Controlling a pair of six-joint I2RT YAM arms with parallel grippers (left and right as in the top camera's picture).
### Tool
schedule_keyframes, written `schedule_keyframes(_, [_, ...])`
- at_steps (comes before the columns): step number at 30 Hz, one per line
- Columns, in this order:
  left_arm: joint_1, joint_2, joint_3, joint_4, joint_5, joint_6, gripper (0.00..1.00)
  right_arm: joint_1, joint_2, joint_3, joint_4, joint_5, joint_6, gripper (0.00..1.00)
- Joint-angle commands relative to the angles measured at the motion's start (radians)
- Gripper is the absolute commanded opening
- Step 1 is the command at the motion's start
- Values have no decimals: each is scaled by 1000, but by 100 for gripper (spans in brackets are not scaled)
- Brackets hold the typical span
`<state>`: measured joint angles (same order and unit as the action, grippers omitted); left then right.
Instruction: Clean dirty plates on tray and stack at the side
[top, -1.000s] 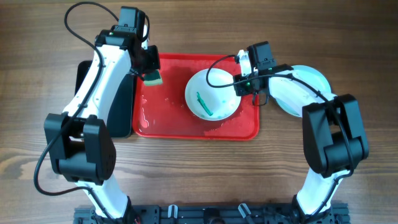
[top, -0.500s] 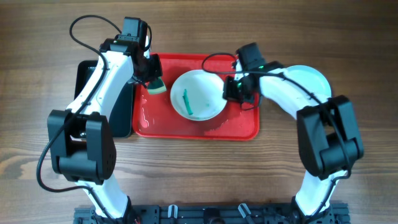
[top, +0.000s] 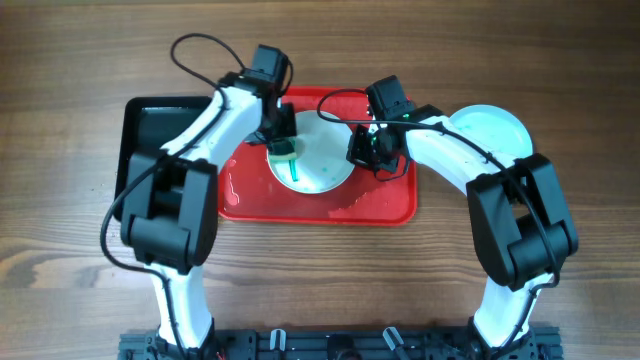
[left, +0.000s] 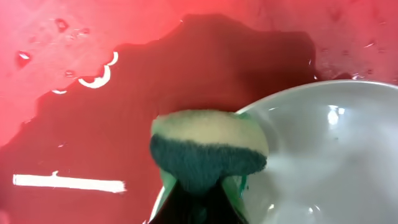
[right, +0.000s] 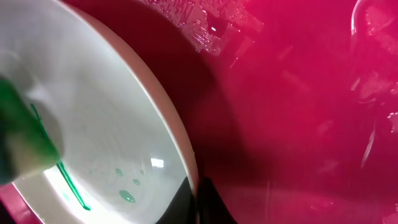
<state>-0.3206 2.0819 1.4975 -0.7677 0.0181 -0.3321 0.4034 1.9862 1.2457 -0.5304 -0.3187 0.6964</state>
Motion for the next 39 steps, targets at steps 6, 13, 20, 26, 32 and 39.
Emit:
schedule_keyframes(6, [-90, 115, -7, -37, 248, 334, 4, 3, 20, -11, 18, 12, 12, 5])
schedule_keyframes(13, [-59, 116, -7, -191, 483, 586, 4, 3, 20, -11, 17, 9, 10, 4])
schedule_keyframes(20, [-13, 115, -7, -72, -71, 149, 4, 3, 20, -11, 17, 9, 10, 4])
schedule_keyframes(26, [-23, 115, -7, 17, -266, -69, 4, 3, 20, -11, 17, 9, 6, 4])
schedule_keyframes(32, [-23, 115, -7, 18, -278, -78, 4, 3, 20, -11, 16, 9, 3, 4])
schedule_keyframes(39, [-48, 115, -7, 9, -441, -143, 4, 3, 20, -11, 17, 9, 2, 4])
